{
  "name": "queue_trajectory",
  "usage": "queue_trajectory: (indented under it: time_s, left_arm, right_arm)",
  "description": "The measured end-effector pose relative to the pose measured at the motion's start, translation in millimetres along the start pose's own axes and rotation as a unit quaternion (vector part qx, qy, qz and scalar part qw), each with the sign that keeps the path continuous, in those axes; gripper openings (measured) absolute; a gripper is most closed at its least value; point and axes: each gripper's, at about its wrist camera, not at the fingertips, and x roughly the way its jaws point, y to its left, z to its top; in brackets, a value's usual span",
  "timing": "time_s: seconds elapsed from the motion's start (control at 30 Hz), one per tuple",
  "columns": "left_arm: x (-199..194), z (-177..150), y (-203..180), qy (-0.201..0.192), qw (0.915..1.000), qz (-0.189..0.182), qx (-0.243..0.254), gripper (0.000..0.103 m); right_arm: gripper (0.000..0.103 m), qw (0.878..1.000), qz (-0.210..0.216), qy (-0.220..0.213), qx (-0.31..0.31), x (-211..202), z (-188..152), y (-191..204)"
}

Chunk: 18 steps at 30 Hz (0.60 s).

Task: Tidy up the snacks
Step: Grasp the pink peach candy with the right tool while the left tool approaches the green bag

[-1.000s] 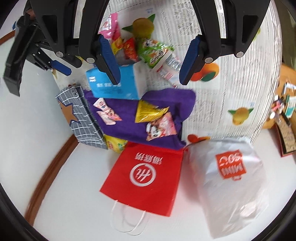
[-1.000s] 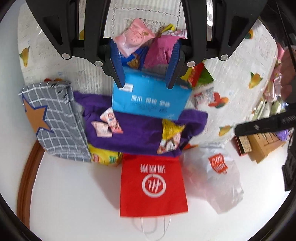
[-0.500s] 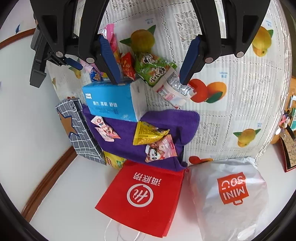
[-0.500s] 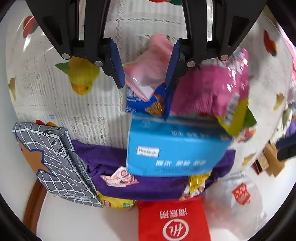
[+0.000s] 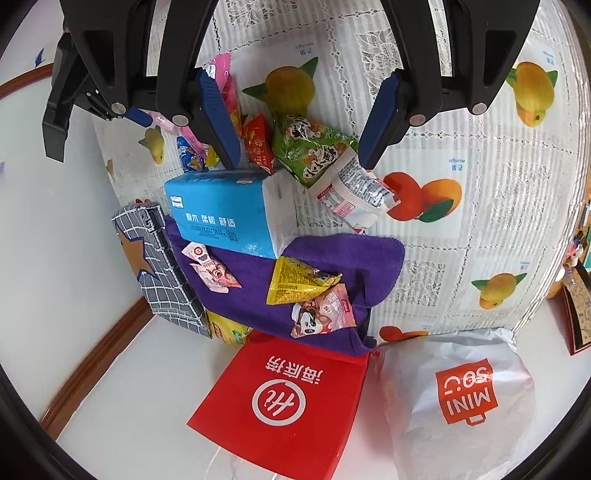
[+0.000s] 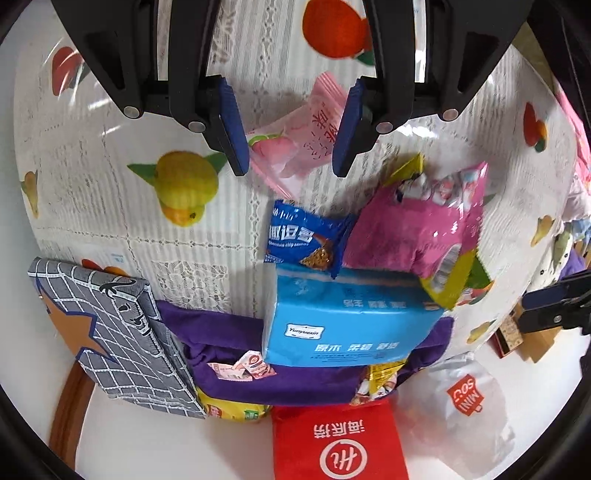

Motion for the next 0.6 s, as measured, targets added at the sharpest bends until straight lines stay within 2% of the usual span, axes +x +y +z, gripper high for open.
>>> queue_trajectory:
  time_s: [0.3, 0.6]
  left_arm:
    - [-1.4, -8.7, -4.4, 0.005, 1.0, 0.002, 0.003, 0.064]
    - [-1.9, -17.0, -9.2, 0.011, 0.9998, 0.009, 0.011, 0.064]
  right_arm:
    - [0.047, 1.0, 0.002, -0.005, 0.027, -20.9, -10.3, -6.1]
    - [0.047, 0.998, 0.049, 0.021, 0.035, -2.5, -15.6, 3.4]
